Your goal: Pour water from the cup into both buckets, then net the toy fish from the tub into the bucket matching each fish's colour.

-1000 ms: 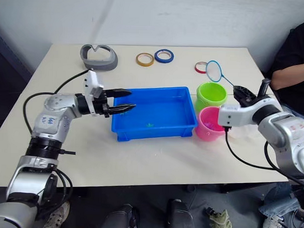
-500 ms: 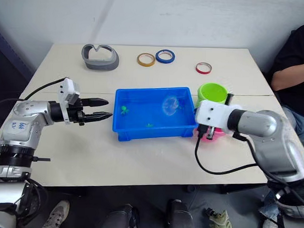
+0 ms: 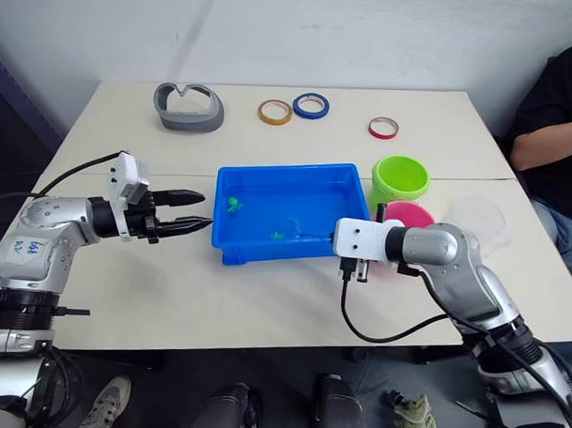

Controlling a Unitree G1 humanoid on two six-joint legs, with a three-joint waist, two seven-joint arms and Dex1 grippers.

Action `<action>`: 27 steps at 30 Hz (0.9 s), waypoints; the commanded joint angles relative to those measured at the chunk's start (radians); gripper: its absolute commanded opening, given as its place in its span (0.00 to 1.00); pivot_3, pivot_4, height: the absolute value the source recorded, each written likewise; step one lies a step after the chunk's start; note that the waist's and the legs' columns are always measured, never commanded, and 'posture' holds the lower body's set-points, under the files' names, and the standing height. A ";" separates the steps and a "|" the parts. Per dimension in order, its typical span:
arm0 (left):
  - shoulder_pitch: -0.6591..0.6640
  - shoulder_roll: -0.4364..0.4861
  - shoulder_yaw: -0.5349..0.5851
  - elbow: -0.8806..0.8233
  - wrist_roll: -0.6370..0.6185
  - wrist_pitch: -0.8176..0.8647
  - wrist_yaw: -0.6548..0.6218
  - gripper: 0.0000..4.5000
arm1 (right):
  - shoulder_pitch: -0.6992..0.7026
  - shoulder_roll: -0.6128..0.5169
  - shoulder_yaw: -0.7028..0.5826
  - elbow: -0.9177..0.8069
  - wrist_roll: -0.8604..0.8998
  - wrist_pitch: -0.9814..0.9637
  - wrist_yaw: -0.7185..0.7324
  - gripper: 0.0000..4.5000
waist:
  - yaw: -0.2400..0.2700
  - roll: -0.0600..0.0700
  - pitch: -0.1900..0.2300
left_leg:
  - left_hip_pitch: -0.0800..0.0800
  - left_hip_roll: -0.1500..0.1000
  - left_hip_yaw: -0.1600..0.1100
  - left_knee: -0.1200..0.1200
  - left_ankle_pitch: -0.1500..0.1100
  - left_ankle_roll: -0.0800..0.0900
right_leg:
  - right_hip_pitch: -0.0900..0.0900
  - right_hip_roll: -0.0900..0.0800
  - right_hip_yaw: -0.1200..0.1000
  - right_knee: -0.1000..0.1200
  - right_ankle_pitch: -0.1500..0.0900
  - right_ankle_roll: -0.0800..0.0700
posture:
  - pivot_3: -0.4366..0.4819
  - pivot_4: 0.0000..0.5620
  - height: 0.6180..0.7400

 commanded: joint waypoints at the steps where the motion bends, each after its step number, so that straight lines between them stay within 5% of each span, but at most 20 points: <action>1: -0.008 0.011 0.020 -0.027 -0.020 0.000 0.002 0.66 | -0.011 0.037 -0.012 -0.043 0.078 0.065 0.029 0.00 | 0.000 0.000 0.000 | 0.000 0.000 0.000 0.000 0.000 0.000 | 0.000 0.000 0.000 0.000 0.000 0.000 | 0.48 0.27 0.78; 15: -0.031 -0.004 0.015 -0.003 -0.017 -0.017 0.004 0.66 | -0.093 0.091 -0.138 -0.080 0.317 0.417 -0.005 0.00 | 0.000 0.000 0.000 | 0.000 0.000 0.000 0.000 0.000 0.000 | 0.000 -0.002 0.000 0.000 0.000 0.000 | 0.48 0.27 0.78; 27: -0.059 -0.027 0.002 0.025 -0.007 -0.041 -0.002 0.66 | -0.120 0.077 -0.177 -0.075 0.360 0.467 -0.070 0.00 | 0.000 0.000 0.000 | 0.000 0.000 0.000 0.000 0.000 0.000 | 0.000 -0.002 0.000 0.000 0.000 0.000 | 0.48 0.27 0.78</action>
